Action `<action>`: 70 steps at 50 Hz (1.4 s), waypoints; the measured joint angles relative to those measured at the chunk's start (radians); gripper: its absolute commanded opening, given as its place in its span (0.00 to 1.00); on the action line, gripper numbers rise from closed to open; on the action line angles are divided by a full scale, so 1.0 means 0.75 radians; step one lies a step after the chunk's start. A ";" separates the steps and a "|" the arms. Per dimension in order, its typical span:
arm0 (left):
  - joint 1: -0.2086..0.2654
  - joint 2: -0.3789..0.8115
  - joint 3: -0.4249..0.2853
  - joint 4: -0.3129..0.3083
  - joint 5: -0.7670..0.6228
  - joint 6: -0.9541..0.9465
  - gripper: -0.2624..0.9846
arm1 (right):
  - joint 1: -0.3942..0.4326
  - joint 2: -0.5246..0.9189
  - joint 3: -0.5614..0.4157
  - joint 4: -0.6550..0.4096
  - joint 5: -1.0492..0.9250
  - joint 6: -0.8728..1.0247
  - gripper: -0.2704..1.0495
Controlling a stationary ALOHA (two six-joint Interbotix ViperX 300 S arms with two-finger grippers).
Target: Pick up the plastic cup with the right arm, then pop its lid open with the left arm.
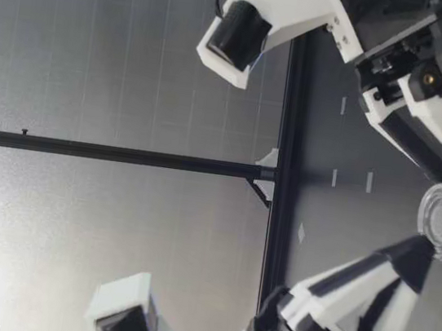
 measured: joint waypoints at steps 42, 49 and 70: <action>-0.004 0.035 -0.010 0.000 0.043 -0.002 0.16 | 0.004 0.000 -0.041 -0.045 0.041 -0.008 0.72; -0.004 0.035 -0.010 0.000 0.043 -0.004 0.16 | 0.006 0.002 -0.051 -0.094 0.061 -0.008 0.71; -0.004 0.035 -0.010 0.000 0.043 -0.002 0.16 | 0.010 0.018 -0.121 -0.096 0.213 -0.006 0.57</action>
